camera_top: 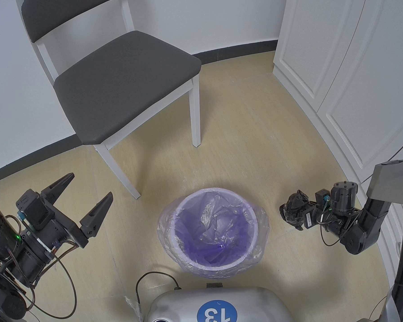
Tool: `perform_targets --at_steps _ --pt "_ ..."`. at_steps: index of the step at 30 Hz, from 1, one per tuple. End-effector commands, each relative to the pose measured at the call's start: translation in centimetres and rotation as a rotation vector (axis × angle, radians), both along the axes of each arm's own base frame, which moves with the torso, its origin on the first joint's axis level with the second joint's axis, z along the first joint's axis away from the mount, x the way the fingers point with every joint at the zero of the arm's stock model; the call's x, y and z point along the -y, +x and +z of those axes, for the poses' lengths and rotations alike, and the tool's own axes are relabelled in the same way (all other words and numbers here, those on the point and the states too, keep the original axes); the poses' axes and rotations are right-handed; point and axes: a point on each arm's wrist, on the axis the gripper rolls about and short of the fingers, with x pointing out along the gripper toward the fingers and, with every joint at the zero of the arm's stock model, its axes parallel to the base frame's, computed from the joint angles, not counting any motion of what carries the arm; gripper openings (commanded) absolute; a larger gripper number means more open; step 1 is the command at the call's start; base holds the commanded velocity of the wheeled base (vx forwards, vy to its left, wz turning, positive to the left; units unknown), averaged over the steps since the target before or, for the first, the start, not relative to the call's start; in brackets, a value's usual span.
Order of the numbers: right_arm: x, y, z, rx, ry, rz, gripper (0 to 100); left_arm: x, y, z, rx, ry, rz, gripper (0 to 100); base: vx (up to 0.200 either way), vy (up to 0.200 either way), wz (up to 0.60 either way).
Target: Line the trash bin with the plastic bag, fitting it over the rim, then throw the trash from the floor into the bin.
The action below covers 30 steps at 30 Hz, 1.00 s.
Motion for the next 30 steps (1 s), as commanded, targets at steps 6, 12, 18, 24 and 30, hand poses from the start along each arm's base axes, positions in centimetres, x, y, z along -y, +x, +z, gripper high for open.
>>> perform_targets --at_steps 6,12,18,24,30 --pt "-5.8 -5.1 13.6 0.216 0.170 0.186 0 0.0 -1.0 0.6 0.037 -0.008 -0.021 100 0.000 0.000 0.00" --pt "-9.0 -7.8 14.5 0.192 0.324 0.275 0 0.2 -0.4 0.0 0.003 0.002 -0.021 100 0.000 0.000 0.00" --pt "-10.9 -8.7 14.5 0.168 0.382 0.337 0 0.2 0.0 -0.9 -0.047 0.023 -0.012 100 -0.167 0.000 0.00" --pt "-13.0 -9.5 14.1 0.153 0.457 0.391 0 0.3 0.1 -0.9 -0.046 0.018 -0.014 100 -0.133 0.000 0.00" --pt "-15.2 -9.0 11.5 0.152 0.492 0.428 0 0.3 0.1 -0.9 -0.047 0.020 -0.014 100 0.000 0.000 0.00"
